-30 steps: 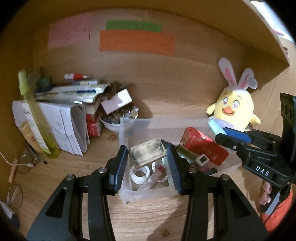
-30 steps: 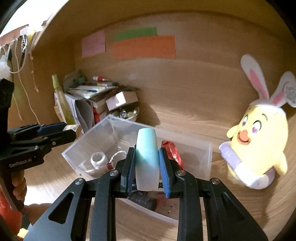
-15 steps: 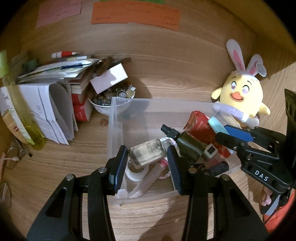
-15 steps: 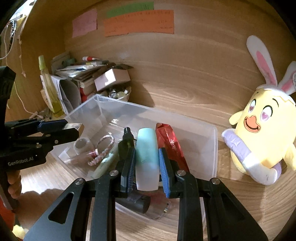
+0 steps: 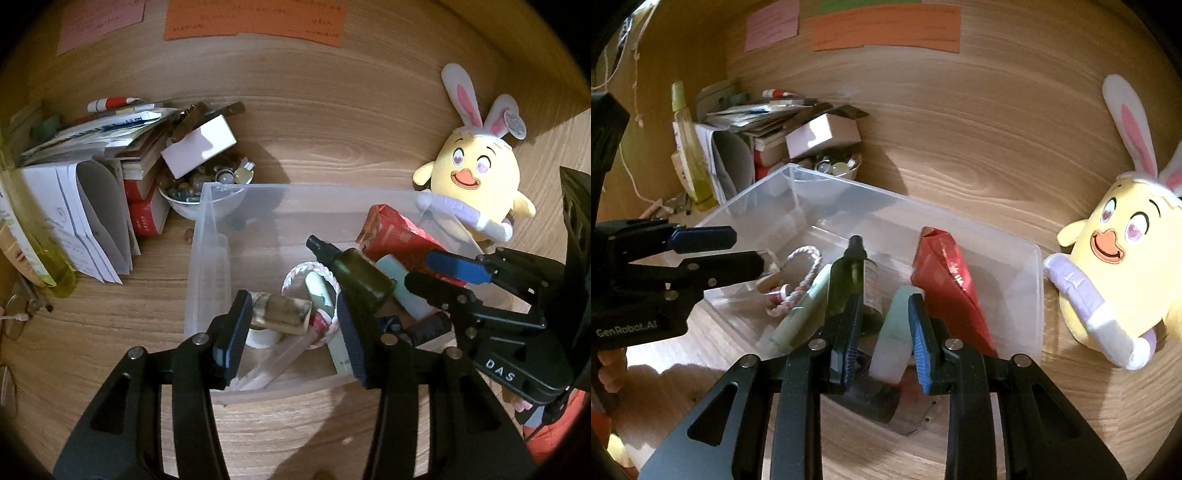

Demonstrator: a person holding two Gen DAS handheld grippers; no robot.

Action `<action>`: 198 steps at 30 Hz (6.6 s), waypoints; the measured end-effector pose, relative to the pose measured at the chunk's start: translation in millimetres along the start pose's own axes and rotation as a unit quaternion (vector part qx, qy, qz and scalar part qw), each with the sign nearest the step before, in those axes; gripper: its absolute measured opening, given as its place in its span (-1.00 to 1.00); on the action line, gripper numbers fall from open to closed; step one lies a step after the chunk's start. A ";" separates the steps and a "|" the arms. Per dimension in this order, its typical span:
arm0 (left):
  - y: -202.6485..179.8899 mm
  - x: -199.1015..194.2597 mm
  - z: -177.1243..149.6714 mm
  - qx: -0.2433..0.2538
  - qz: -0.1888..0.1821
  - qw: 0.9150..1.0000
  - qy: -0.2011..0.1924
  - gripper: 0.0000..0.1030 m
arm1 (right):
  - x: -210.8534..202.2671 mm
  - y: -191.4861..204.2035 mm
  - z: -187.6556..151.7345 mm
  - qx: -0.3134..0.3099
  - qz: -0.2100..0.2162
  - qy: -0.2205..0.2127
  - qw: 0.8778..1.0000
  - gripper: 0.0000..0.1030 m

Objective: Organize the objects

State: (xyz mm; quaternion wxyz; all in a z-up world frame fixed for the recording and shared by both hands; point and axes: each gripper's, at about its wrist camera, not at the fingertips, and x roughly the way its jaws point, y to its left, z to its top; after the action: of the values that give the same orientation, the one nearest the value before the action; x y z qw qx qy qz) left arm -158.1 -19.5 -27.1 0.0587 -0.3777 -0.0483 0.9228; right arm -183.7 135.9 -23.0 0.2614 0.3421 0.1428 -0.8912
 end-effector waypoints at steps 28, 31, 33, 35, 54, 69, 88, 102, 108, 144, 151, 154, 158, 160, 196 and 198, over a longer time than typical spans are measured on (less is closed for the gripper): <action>-8.3 -74.1 -27.0 0.024 0.042 0.997 -0.061 0.88 | -79.7 14.6 -14.8 -0.004 0.028 -0.056 0.998 0.60; -7.7 -75.9 -34.3 0.026 0.044 0.997 -0.053 0.88 | -85.8 20.5 -20.0 -0.008 0.036 -0.053 0.998 0.60; -7.1 -76.8 -40.1 0.029 0.048 0.997 -0.047 0.88 | -88.9 24.8 -25.1 -0.011 0.040 -0.050 0.998 0.61; -5.3 -77.6 -47.3 0.031 0.053 0.997 -0.041 0.88 | -90.2 28.3 -29.5 -0.013 0.044 -0.046 0.998 0.61; 25.8 -72.3 -110.0 -0.005 0.058 0.998 0.032 0.88 | -70.5 85.4 -93.2 -0.028 0.126 0.047 0.991 0.57; 9.3 -59.3 -120.2 0.011 0.011 0.998 0.055 0.41 | -58.0 106.2 -109.8 -0.060 0.137 0.077 0.986 -0.63; -21.2 -30.3 -106.0 0.051 -0.013 0.995 0.089 -0.44 | -74.0 44.3 -88.0 0.022 0.076 0.023 0.997 -0.63; -23.1 -36.8 -103.6 0.053 -0.003 0.997 0.058 -0.74 | -83.1 23.6 -69.8 0.050 0.062 -0.020 0.997 -0.63; -21.6 -52.2 -88.5 0.046 -0.004 0.999 0.023 -0.74 | -93.1 21.0 -58.5 0.049 0.056 -0.044 0.996 -0.63; -3.5 -87.7 -8.0 0.014 0.020 0.995 -0.097 -0.74 | -151.6 4.6 23.2 0.039 0.008 -0.182 0.983 -0.63; 4.9 -70.3 2.0 0.005 0.012 0.997 -0.082 -0.74 | -151.4 -8.0 35.9 0.040 -0.017 -0.190 0.981 -0.63; 4.8 -58.4 3.8 0.008 0.014 0.997 -0.070 -0.74 | -146.6 -11.2 35.2 0.037 -0.026 -0.179 0.983 -0.63; 5.3 -41.9 3.6 0.008 0.010 0.999 -0.053 -0.74 | -130.9 -11.7 29.5 0.022 -0.051 -0.149 0.987 -0.63; 6.2 -32.3 2.8 0.007 0.006 0.999 -0.041 -0.74 | -119.8 -9.9 27.5 0.012 -0.061 -0.132 0.989 -0.63; 12.0 -44.5 -1.4 0.008 -0.007 0.998 -0.067 0.04 | -36.4 15.7 41.0 0.009 0.029 -0.044 0.999 0.14; 8.9 -49.9 -2.1 0.015 0.002 0.997 -0.075 0.13 | -45.0 12.3 37.2 0.014 0.028 -0.051 0.998 0.20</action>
State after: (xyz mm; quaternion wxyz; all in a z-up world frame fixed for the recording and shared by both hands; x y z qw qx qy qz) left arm -121.9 -35.5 4.8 0.0591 -0.3070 -0.0382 0.9491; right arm -168.4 126.2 33.9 0.2885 0.3037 0.1077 -0.9016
